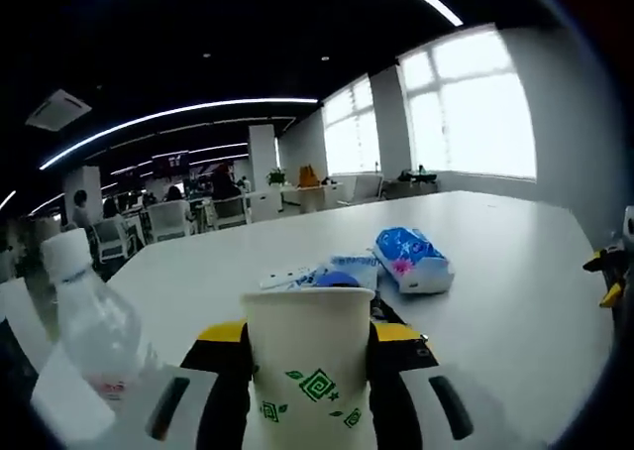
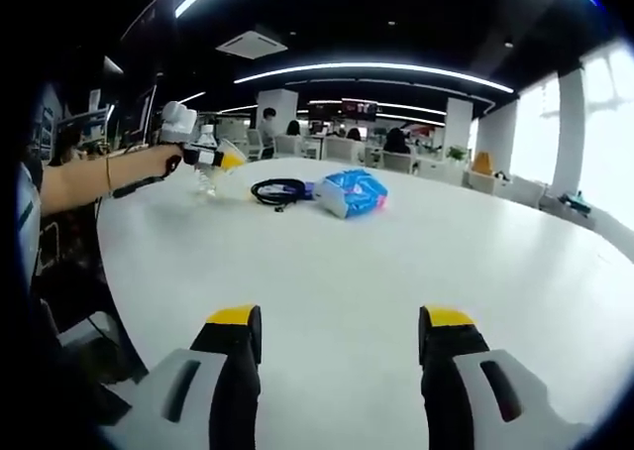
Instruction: Arrange the tabletop items into an orderly group along one side of the table until the central work area is clear of visible clutter.
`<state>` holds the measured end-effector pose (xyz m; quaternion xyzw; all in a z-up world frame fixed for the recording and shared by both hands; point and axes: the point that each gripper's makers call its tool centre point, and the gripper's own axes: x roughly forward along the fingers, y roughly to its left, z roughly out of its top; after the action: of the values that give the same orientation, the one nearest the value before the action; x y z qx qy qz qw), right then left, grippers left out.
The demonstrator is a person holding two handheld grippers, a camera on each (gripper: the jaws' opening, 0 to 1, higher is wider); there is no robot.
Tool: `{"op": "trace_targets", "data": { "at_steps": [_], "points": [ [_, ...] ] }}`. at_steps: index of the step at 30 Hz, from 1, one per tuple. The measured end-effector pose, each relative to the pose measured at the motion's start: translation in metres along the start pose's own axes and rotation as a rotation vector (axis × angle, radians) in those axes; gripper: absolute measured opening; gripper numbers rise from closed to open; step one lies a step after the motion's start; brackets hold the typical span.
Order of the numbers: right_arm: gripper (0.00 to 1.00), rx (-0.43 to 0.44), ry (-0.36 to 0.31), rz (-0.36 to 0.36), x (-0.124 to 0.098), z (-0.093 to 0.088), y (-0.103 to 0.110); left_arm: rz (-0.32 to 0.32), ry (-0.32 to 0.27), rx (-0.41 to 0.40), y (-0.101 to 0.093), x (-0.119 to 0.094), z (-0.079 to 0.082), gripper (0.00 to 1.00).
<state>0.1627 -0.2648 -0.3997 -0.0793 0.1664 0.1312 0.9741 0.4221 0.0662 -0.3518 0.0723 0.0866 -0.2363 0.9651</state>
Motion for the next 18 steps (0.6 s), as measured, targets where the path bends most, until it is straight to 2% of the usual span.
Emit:
{"op": "trace_targets", "data": {
  "at_steps": [4,5,6,8,9,13,18],
  "points": [
    [0.61,-0.007,0.003,0.005,0.000,0.000,0.002,-0.009,-0.078,-0.013,-0.001,-0.002,0.009,0.44],
    [0.61,-0.008,0.005,0.006,0.000,0.000,0.002,-0.013,-0.120,-0.034,-0.002,-0.004,0.013,0.44],
    [0.61,-0.011,0.005,0.007,0.000,0.000,0.002,-0.013,-0.129,-0.040,-0.001,-0.004,0.014,0.45],
    [0.61,-0.013,0.007,0.006,0.000,0.000,0.002,-0.018,-0.196,-0.085,0.001,-0.007,0.021,0.45],
    [0.61,-0.016,0.007,0.006,0.000,0.000,0.002,-0.015,-0.211,-0.091,0.002,-0.008,0.021,0.45],
    [0.61,-0.017,0.005,0.010,0.000,0.001,0.002,-0.017,-0.246,-0.090,0.001,-0.013,0.023,0.44],
    [0.60,-0.017,0.009,0.012,0.000,0.000,0.003,-0.023,-0.255,-0.092,0.000,-0.014,0.023,0.45]
  ]
}}
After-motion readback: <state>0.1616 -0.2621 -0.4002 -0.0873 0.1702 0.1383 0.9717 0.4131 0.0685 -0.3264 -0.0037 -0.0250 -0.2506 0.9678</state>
